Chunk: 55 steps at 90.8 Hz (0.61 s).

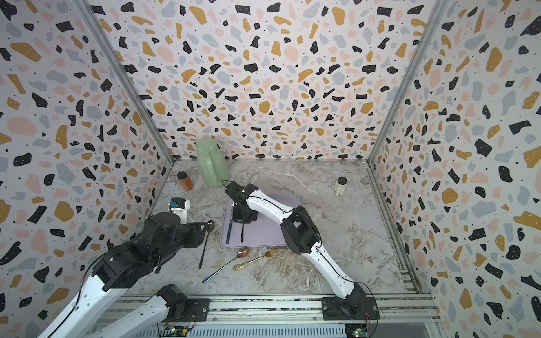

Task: Set the spoon and fork side by side
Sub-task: Place the spoon on the tray.

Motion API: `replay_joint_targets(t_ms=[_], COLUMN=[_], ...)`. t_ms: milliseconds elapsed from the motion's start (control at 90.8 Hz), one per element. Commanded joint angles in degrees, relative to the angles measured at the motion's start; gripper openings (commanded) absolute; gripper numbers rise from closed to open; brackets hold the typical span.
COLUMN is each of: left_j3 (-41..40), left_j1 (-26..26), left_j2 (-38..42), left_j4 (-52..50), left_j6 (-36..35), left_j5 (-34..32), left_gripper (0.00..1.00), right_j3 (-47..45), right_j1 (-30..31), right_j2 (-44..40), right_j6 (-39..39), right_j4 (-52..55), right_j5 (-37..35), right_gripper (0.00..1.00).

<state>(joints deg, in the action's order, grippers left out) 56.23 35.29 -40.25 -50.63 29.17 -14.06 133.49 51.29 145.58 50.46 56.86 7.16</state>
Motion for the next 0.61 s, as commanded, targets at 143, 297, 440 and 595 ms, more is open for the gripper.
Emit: replay_joint_targets(t_ms=[143, 297, 440, 595], left_j3=[-0.67, -0.68, -0.75, -0.77], left_j1=[-0.31, -0.30, -0.31, -0.29], left_j2=[0.43, 0.61, 0.61, 0.44], left_j4=[0.68, 0.66, 0.80, 1.06], left_j6=[-0.58, -0.65, -0.66, -0.71], left_j5=[-0.61, -0.60, -0.46, -0.17], left_gripper=[0.58, 0.58, 0.59, 0.59], right_j3=[1.77, 1.73, 1.73, 1.58], right_j1=[0.57, 0.64, 0.83, 0.91], right_j2=[-0.12, 0.33, 0.37, 0.41], right_j6=[0.92, 1.18, 1.15, 0.64], right_j4=[-0.24, -0.74, -0.92, -0.83], right_j5=[0.45, 0.89, 0.89, 0.30], right_gripper=[0.22, 0.20, 0.20, 0.20])
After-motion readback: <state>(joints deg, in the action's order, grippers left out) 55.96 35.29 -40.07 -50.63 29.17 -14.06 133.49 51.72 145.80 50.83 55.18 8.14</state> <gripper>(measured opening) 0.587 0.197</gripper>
